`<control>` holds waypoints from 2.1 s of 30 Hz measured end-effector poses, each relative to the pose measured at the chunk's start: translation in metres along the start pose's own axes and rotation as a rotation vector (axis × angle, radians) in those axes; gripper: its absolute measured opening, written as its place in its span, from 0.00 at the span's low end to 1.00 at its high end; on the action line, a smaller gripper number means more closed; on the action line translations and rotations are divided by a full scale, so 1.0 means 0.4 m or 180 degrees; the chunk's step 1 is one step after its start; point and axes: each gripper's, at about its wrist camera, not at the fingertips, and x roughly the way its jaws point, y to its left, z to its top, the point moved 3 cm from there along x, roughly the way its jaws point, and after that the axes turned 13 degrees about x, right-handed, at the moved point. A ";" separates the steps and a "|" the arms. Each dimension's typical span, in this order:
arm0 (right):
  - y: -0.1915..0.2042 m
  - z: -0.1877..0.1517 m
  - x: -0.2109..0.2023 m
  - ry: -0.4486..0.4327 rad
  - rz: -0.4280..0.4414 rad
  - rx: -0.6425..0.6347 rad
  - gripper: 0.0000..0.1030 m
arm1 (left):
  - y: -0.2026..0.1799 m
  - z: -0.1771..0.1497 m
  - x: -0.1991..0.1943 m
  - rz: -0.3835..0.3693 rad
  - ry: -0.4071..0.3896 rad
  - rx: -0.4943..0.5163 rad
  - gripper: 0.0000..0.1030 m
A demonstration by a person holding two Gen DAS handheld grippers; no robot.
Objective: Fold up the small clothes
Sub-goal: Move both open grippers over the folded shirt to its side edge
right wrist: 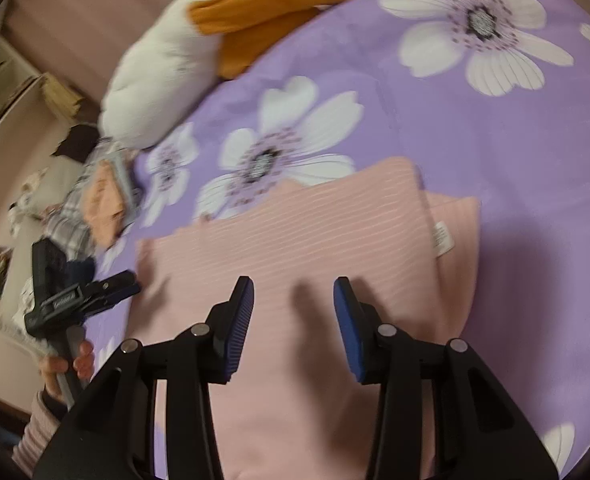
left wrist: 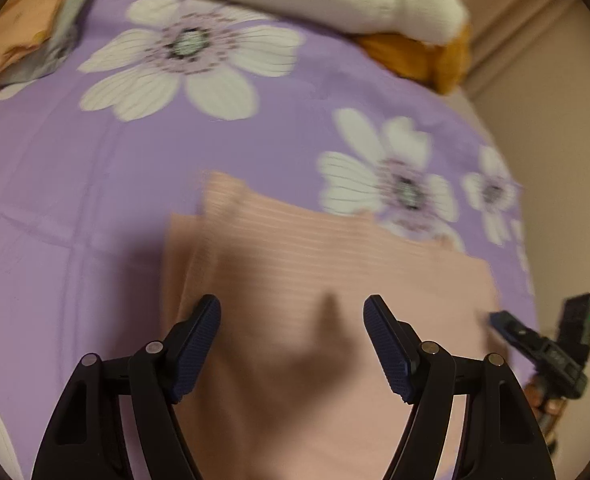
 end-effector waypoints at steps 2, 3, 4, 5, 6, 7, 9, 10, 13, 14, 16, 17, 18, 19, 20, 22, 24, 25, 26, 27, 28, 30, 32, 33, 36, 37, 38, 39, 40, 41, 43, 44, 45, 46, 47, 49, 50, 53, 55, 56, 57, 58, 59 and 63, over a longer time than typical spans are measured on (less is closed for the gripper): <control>-0.031 0.020 0.009 -0.0053 -0.0138 0.0108 0.32 | 0.029 -0.005 0.009 -0.0061 -0.0010 -0.0110 0.68; -0.044 0.028 0.008 -0.0079 -0.0163 0.0166 0.31 | 0.039 -0.005 0.003 -0.0081 -0.0035 -0.0144 0.65; -0.060 0.039 0.000 -0.0140 -0.0235 0.0219 0.31 | 0.043 -0.006 -0.006 -0.0066 -0.0046 -0.0148 0.64; -0.071 0.047 -0.011 -0.0204 -0.0304 0.0242 0.30 | 0.044 -0.008 -0.016 -0.0045 -0.0050 -0.0135 0.64; -0.081 0.053 -0.031 -0.0269 -0.0311 0.0271 0.31 | 0.042 -0.010 -0.031 -0.0017 -0.0054 -0.0111 0.64; -0.084 0.055 -0.049 -0.0310 -0.0327 0.0279 0.33 | 0.035 -0.014 -0.047 -0.0009 -0.0061 -0.0062 0.64; -0.073 0.044 -0.092 -0.0385 -0.0369 0.0154 0.35 | 0.017 -0.032 -0.083 0.0009 -0.0078 0.0069 0.64; -0.066 0.032 -0.108 -0.0372 -0.0326 0.0095 0.35 | 0.005 -0.046 -0.101 -0.0039 -0.0096 0.0122 0.64; -0.055 -0.025 -0.168 -0.0316 -0.0128 -0.0019 0.35 | -0.039 -0.100 -0.138 -0.0202 -0.0116 0.0229 0.64; -0.060 -0.046 -0.185 -0.0305 -0.0074 -0.0023 0.36 | -0.050 -0.116 -0.143 -0.0246 -0.0110 0.0251 0.64; -0.074 -0.098 -0.215 -0.0247 0.0030 0.0012 0.42 | -0.070 -0.153 -0.155 -0.0325 -0.0088 0.0277 0.64; -0.082 -0.122 -0.220 -0.0208 0.0045 0.0042 0.44 | -0.079 -0.173 -0.159 -0.0383 -0.0076 0.0284 0.64; -0.099 -0.154 -0.231 -0.0183 0.0038 0.0080 0.46 | -0.086 -0.192 -0.163 -0.0416 -0.0065 0.0289 0.64; -0.112 -0.175 -0.233 -0.0166 0.0027 0.0096 0.46 | -0.089 -0.205 -0.168 -0.0426 -0.0058 0.0296 0.64; -0.126 -0.199 -0.238 -0.0152 0.0022 0.0121 0.46 | -0.096 -0.226 -0.169 -0.0440 -0.0036 0.0314 0.64; -0.148 -0.234 -0.237 -0.0075 0.0128 0.0189 0.47 | -0.104 -0.250 -0.162 -0.0446 0.0026 0.0324 0.64; -0.165 -0.262 -0.221 0.0013 0.0234 0.0244 0.46 | -0.106 -0.270 -0.148 -0.0386 0.0102 0.0343 0.64; -0.167 -0.269 -0.214 0.0036 0.0261 0.0240 0.41 | -0.103 -0.276 -0.137 -0.0361 0.0149 0.0332 0.64; -0.168 -0.275 -0.206 0.0044 0.0276 0.0238 0.34 | -0.101 -0.280 -0.129 -0.0341 0.0178 0.0317 0.64; -0.165 -0.279 -0.195 0.0068 0.0316 0.0217 0.15 | -0.101 -0.284 -0.124 -0.0319 0.0193 0.0308 0.64; -0.158 -0.284 -0.195 0.0077 0.0333 0.0182 0.14 | -0.099 -0.285 -0.117 -0.0290 0.0211 0.0301 0.64; -0.139 -0.289 -0.195 0.0053 0.0200 0.0008 0.11 | -0.095 -0.287 -0.112 -0.0273 0.0219 0.0281 0.64; -0.114 -0.291 -0.213 -0.0011 -0.0018 -0.0233 0.10 | -0.095 -0.288 -0.108 -0.0263 0.0230 0.0283 0.64; -0.106 -0.288 -0.223 -0.0036 -0.0121 -0.0329 0.10 | -0.094 -0.289 -0.107 -0.0264 0.0233 0.0277 0.64; -0.101 -0.274 -0.244 -0.0034 -0.0276 -0.0494 0.09 | -0.095 -0.291 -0.102 -0.0263 0.0237 0.0292 0.64; -0.103 -0.271 -0.240 -0.0004 -0.0321 -0.0543 0.10 | -0.095 -0.294 -0.103 -0.0264 0.0234 0.0292 0.64; -0.107 -0.272 -0.228 0.0052 -0.0367 -0.0564 0.10 | -0.096 -0.293 -0.103 -0.0266 0.0228 0.0293 0.64; -0.112 -0.277 -0.205 0.0119 -0.0486 -0.0573 0.10 | -0.097 -0.292 -0.103 -0.0266 0.0223 0.0286 0.64; -0.125 -0.280 -0.194 0.0158 -0.0526 -0.0563 0.11 | -0.095 -0.295 -0.108 -0.0263 0.0216 0.0273 0.64; -0.128 -0.282 -0.185 0.0172 -0.0493 -0.0543 0.12 | -0.094 -0.298 -0.113 -0.0259 0.0207 0.0266 0.64; -0.134 -0.281 -0.197 0.0123 -0.0466 -0.0486 0.20 | -0.096 -0.301 -0.127 -0.0228 0.0171 0.0301 0.64; -0.135 -0.278 -0.206 0.0095 -0.0471 -0.0458 0.25 | -0.098 -0.302 -0.133 -0.0202 0.0153 0.0332 0.64; -0.133 -0.276 -0.219 0.0054 -0.0462 -0.0441 0.29 | -0.099 -0.302 -0.140 -0.0168 0.0129 0.0365 0.64; -0.126 -0.277 -0.229 0.0012 -0.0459 -0.0443 0.29 | -0.099 -0.302 -0.147 -0.0136 0.0106 0.0380 0.64; -0.118 -0.274 -0.240 -0.0027 -0.0465 -0.0457 0.29 | -0.098 -0.301 -0.153 -0.0122 0.0081 0.0385 0.64; -0.100 -0.267 -0.266 -0.0120 -0.0447 -0.0501 0.31 | -0.095 -0.299 -0.164 -0.0072 0.0026 0.0395 0.65; -0.089 -0.264 -0.275 -0.0151 -0.0410 -0.0510 0.32 | -0.092 -0.298 -0.168 -0.0039 0.0005 0.0399 0.66; -0.054 -0.261 -0.288 -0.0197 -0.0301 -0.0541 0.42 | -0.082 -0.292 -0.173 0.0029 -0.0035 0.0394 0.66; -0.022 -0.259 -0.282 -0.0199 -0.0214 -0.0588 0.44 | -0.073 -0.289 -0.174 0.0103 -0.0051 0.0384 0.67; -0.012 -0.259 -0.277 -0.0189 -0.0183 -0.0598 0.45 | -0.069 -0.288 -0.175 0.0147 -0.0065 0.0389 0.67; 0.005 -0.260 -0.268 -0.0174 -0.0133 -0.0609 0.46 | -0.066 -0.286 -0.178 0.0194 -0.0089 0.0402 0.67; 0.016 -0.262 -0.263 -0.0162 -0.0097 -0.0620 0.47 | -0.063 -0.284 -0.179 0.0232 -0.0107 0.0409 0.67; 0.028 -0.264 -0.255 -0.0142 -0.0058 -0.0635 0.47 | -0.059 -0.283 -0.179 0.0264 -0.0114 0.0411 0.67; 0.081 -0.277 -0.213 -0.0056 0.0029 -0.0705 0.47 | -0.043 -0.278 -0.176 0.0345 -0.0142 0.0401 0.68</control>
